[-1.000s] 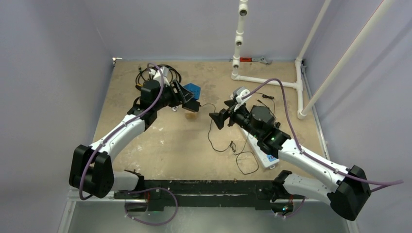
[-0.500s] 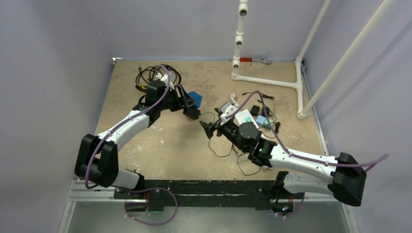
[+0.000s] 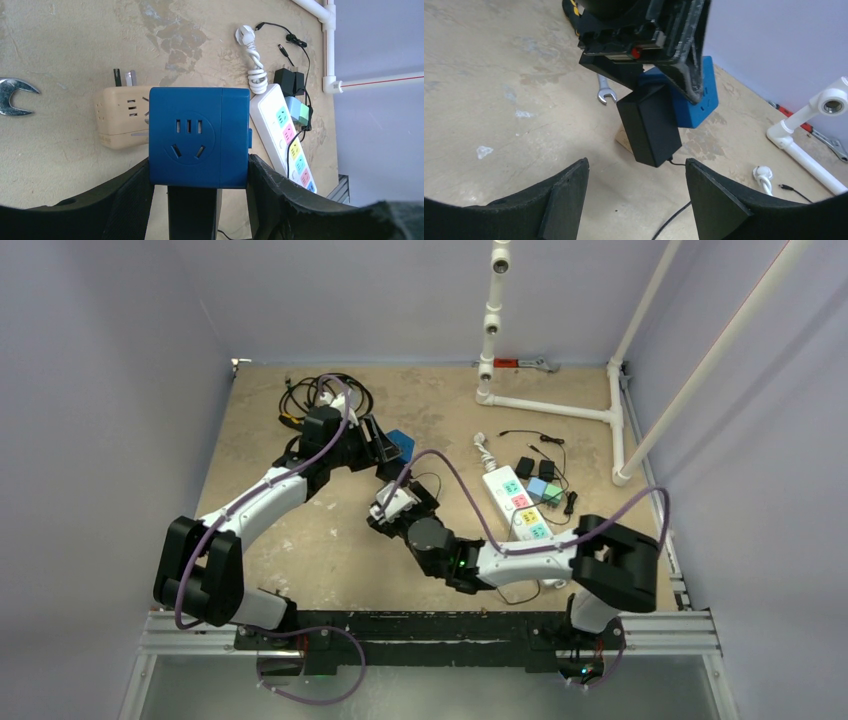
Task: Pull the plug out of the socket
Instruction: Remove the plug from the socket.
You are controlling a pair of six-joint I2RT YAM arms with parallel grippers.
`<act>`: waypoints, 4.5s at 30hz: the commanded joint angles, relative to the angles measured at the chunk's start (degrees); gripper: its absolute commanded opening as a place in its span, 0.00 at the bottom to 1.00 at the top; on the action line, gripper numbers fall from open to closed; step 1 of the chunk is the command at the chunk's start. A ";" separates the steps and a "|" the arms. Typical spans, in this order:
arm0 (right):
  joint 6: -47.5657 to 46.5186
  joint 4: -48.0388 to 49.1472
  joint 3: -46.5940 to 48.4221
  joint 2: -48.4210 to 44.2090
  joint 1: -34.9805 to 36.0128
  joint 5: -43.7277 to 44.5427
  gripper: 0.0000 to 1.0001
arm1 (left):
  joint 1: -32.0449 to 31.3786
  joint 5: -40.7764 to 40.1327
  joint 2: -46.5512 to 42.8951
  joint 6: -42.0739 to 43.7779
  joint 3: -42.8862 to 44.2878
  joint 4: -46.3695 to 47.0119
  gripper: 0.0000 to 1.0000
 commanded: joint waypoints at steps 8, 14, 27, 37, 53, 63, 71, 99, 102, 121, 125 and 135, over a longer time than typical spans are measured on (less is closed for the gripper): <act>-9.26 14.61 9.48 15.67 0.32 13.31 0.70 | 0.21 3.61 -1.91 -2.79 2.29 4.84 0.00; -14.69 20.65 11.51 20.95 -0.15 15.58 0.65 | 0.78 4.20 -2.16 -3.46 2.04 5.29 0.00; -19.68 25.61 13.33 24.94 -3.95 17.20 0.44 | 0.99 6.46 -1.85 -3.62 1.87 6.90 0.00; -21.10 30.95 8.98 19.16 -4.00 18.20 0.00 | 0.98 7.40 -2.26 -1.80 2.20 7.50 0.31; 13.48 0.94 -1.65 -7.03 -12.82 -6.40 0.00 | 3.25 7.02 -9.73 6.43 3.01 8.91 0.98; 24.78 -2.04 -8.51 -21.85 -21.56 -28.83 0.00 | 3.53 17.24 -8.69 9.19 3.36 12.96 0.99; 30.89 0.75 -13.29 -29.91 -29.82 -46.54 0.00 | 3.04 24.26 -9.78 14.28 3.28 10.71 0.99; 28.84 1.72 -12.63 -30.05 -30.34 -52.37 0.00 | -0.86 25.31 -5.86 19.34 5.31 3.72 0.92; 26.58 -0.16 -11.91 -30.14 -30.37 -52.19 0.00 | -0.86 25.25 -5.34 19.57 5.64 2.99 0.86; 20.89 -5.17 -9.63 -30.23 -30.30 -51.11 0.00 | -0.95 30.58 -2.09 17.74 6.00 3.73 0.49; 20.66 -5.42 -9.57 -29.81 -30.28 -50.77 0.00 | -1.12 31.34 -1.79 16.98 5.58 5.07 0.19; 23.17 -6.56 -7.04 -23.29 -30.28 -53.08 0.30 | -2.00 28.42 0.08 15.76 4.71 5.12 0.00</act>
